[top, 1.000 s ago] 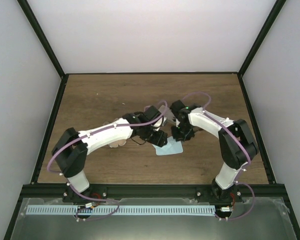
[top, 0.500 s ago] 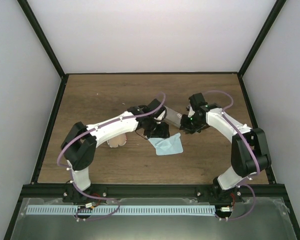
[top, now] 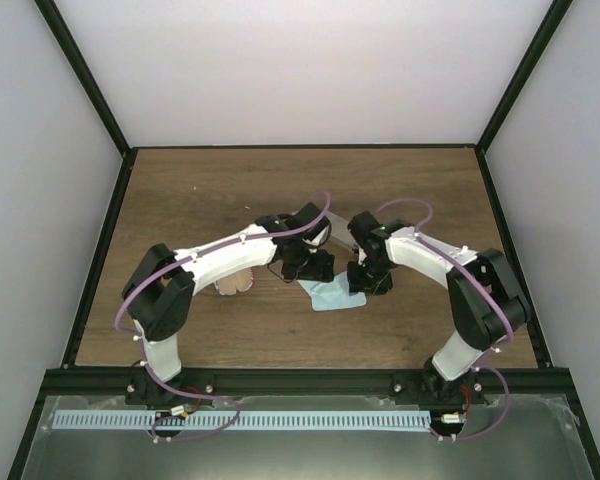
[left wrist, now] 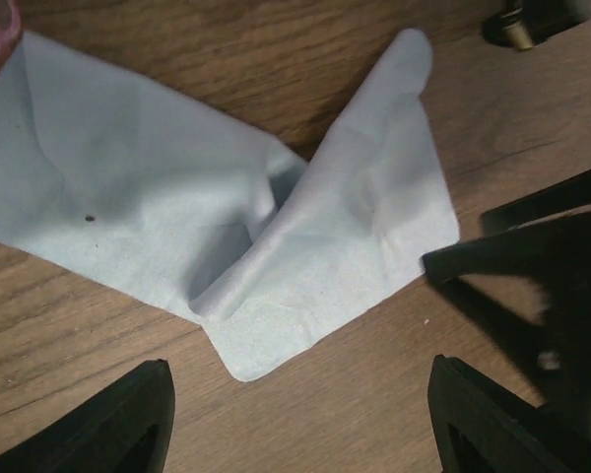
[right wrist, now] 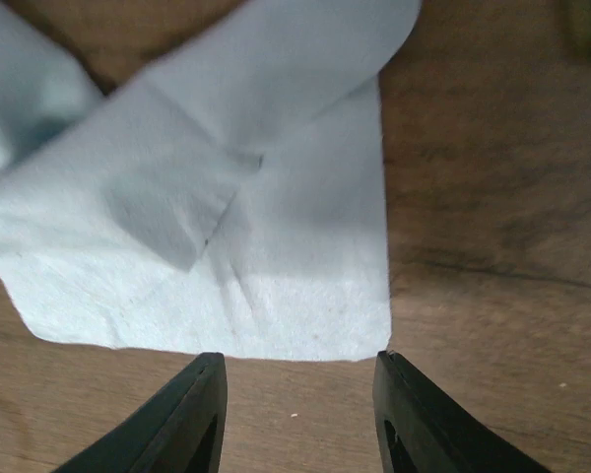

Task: Organize the sunglasses
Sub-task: Adjust the glasses cleaning cloth at the center of the board.

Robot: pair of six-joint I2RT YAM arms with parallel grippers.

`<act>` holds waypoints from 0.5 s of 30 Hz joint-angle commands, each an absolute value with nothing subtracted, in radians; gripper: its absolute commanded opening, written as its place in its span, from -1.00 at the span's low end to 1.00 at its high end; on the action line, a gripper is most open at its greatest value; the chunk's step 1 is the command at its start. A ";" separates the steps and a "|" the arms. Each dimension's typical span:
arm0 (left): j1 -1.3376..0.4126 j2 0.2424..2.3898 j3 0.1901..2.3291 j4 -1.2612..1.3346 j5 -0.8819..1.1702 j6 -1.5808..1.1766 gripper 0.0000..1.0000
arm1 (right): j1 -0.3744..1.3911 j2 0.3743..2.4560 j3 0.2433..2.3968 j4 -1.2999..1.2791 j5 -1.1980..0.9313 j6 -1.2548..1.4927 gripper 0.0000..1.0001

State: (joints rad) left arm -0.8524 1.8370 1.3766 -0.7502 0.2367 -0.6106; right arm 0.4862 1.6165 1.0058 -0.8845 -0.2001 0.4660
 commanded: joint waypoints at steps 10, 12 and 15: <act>-0.726 1.809 1.491 -0.837 0.262 -0.502 0.59 | 0.588 1.739 0.959 -0.901 -0.087 0.559 -0.40; -0.699 1.807 1.503 -0.840 0.273 -0.478 0.59 | 0.588 1.747 0.972 -0.888 -0.080 0.580 -0.42; -0.654 1.812 1.526 -0.849 0.285 -0.425 0.59 | 0.588 1.766 1.018 -0.897 -0.062 0.610 -0.25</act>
State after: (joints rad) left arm -0.6941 1.8336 1.4765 -0.8280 0.2573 -0.5060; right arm 0.5739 1.7065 0.9840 -0.9455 -0.0902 0.5552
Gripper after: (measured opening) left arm 0.796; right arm 0.308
